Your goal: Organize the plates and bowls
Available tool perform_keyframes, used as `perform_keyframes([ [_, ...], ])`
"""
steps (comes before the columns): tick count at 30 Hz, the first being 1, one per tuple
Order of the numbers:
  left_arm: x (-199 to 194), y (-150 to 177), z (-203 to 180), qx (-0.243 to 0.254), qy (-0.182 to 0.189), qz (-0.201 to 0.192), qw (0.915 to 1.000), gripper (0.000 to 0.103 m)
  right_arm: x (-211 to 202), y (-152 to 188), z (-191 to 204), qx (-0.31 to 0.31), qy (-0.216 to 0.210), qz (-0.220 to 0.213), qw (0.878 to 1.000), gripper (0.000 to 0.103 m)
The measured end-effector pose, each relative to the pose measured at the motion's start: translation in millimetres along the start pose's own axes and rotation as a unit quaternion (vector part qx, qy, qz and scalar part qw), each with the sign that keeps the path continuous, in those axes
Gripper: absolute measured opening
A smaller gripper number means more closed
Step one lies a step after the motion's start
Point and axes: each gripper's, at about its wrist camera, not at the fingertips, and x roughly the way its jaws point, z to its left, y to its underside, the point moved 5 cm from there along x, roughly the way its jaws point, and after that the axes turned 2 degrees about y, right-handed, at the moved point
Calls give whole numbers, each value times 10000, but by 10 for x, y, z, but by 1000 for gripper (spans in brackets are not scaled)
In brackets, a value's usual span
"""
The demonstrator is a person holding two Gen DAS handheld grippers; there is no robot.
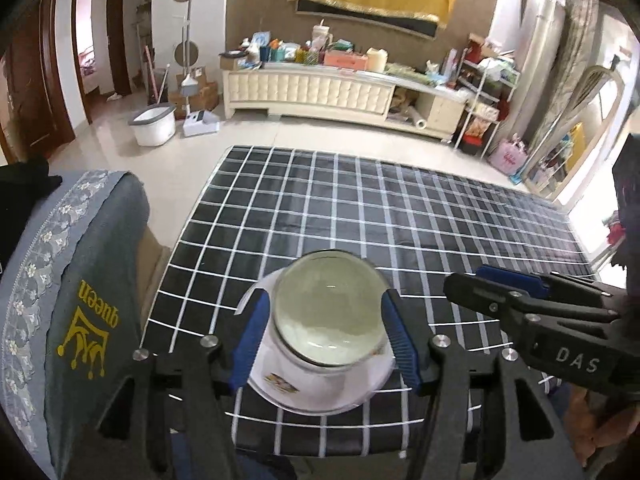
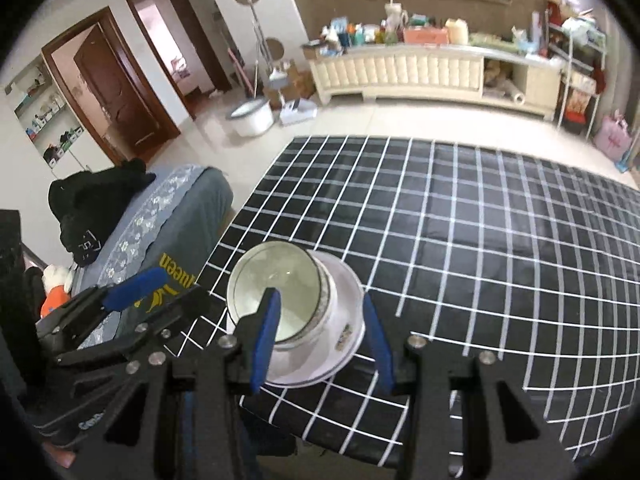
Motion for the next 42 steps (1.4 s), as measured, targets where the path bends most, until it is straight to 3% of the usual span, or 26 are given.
perform_keyframes([
  [8, -557, 121, -444, 450, -219, -687, 9964, 62, -536, 235, -137, 128, 427, -583, 9973, 48],
  [12, -716, 253, -611, 570, 5, -812, 9951, 62, -752, 399, -264, 315, 645, -765, 9945, 48],
  [15, -856, 368, -703, 523, 83, -962, 9939, 62, -930, 540, -290, 156, 1062, -1014, 9890, 49],
  [16, -882, 394, -722, 505, 85, -1011, 9936, 62, -991, 591, -285, 100, 1174, -1101, 9869, 51],
  [18, -955, 487, -776, 445, 118, -1130, 9925, 62, -1131, 707, -274, 16, 1345, -1315, 9821, 65],
  [20, -1018, 564, -785, 329, 154, -1246, 9915, 62, -1273, 814, -254, -88, 1500, -1551, 9764, 70],
  [23, -1107, 698, -850, 381, 362, -1437, 9882, 62, -1431, 966, -250, -152, 1656, -1814, 9693, 73],
  [29, -1269, 988, -971, 720, 150, -1744, 9819, 63, -1614, 1262, -258, -65, 1797, -2103, 9610, 74],
  [32, -1383, 1098, -1027, 831, 96, -1896, 9783, 80, -1690, 1359, -279, 7, 1809, -2177, 9591, 78],
  [36, -1506, 1160, -1065, 875, 33, -2090, 9740, 82, -1828, 1467, -273, 66, 1841, -2449, 9519, 96],
  [39, -1553, 1210, -1105, 939, -20, -2121, 9727, 87, -1875, 1510, -265, 62, 1762, -2518, 9516, 103],
  [42, -1604, 1264, -1149, 988, -127, -2209, 9702, 89, -1897, 1535, -267, 43, 1802, -2536, 9504, 103],
])
